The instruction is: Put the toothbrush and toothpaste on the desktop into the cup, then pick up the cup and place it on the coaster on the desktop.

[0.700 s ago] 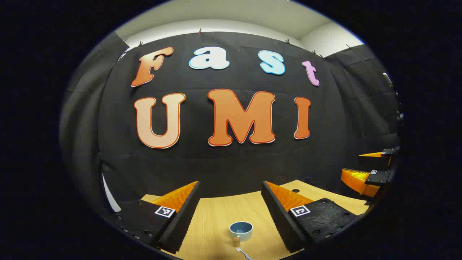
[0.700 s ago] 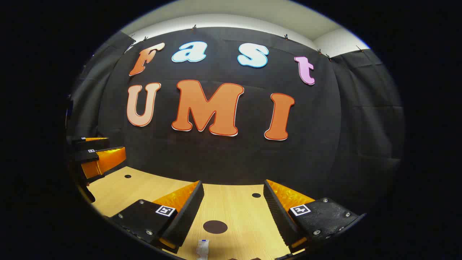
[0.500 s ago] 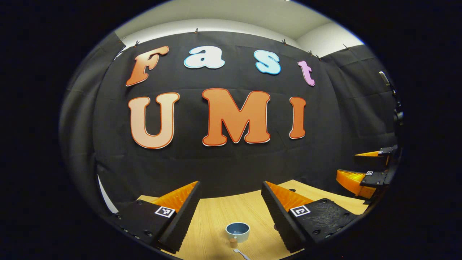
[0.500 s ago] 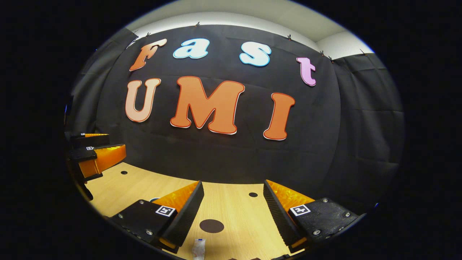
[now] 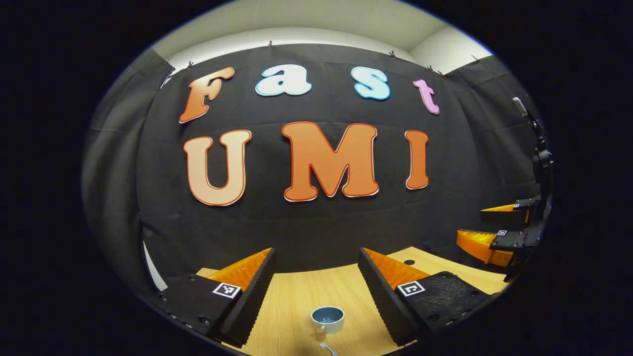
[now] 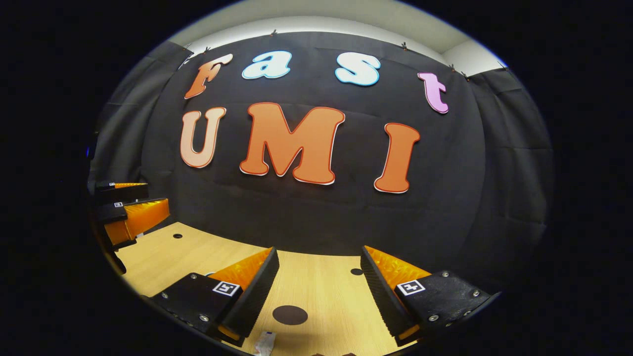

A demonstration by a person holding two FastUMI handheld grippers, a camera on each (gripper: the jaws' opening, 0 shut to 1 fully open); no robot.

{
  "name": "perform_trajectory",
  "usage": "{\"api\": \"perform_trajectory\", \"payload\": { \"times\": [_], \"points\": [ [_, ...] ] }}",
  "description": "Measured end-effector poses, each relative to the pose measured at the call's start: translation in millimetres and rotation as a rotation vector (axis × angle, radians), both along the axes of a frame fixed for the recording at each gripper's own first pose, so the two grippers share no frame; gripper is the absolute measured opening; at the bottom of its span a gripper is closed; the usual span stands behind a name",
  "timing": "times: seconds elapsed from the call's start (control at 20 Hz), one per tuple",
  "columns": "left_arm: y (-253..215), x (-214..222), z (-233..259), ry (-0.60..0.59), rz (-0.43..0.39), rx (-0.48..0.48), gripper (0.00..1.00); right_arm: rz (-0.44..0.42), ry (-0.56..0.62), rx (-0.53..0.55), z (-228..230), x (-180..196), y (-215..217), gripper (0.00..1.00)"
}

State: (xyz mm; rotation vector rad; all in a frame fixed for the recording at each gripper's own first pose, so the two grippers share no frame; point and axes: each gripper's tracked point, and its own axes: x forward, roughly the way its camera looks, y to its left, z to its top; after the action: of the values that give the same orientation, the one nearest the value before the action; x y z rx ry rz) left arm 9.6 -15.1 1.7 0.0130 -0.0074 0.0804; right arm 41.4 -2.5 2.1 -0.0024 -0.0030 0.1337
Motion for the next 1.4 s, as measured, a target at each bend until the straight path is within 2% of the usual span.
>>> {"api": "perform_trajectory", "payload": {
  "times": [0.25, 0.55, 0.8, 1.05, 1.4],
  "points": [
    [1, -9, 2, 0.016, 0.072, 0.001, 0.99, 0.06, -0.021, 0.011, 5, -1, 0, 0.99],
    [-1, -21, -4, 0.053, 0.116, -0.027, 0.99, 0.104, -0.027, 0.025, 4, -13, -3, 0.99],
    [-13, -20, -11, 0.081, 0.1, -0.04, 1.0, 0.116, -0.011, 0.031, -2, -19, -7, 0.99],
    [-20, -20, -50, 0.231, 0.091, -0.056, 0.99, 0.142, -0.001, 0.008, -9, -26, -7, 0.99],
    [-30, -37, -127, 0.494, 0.131, -0.161, 0.99, 0.203, 0.03, -0.013, -24, -33, -8, 0.99]
  ]
}}
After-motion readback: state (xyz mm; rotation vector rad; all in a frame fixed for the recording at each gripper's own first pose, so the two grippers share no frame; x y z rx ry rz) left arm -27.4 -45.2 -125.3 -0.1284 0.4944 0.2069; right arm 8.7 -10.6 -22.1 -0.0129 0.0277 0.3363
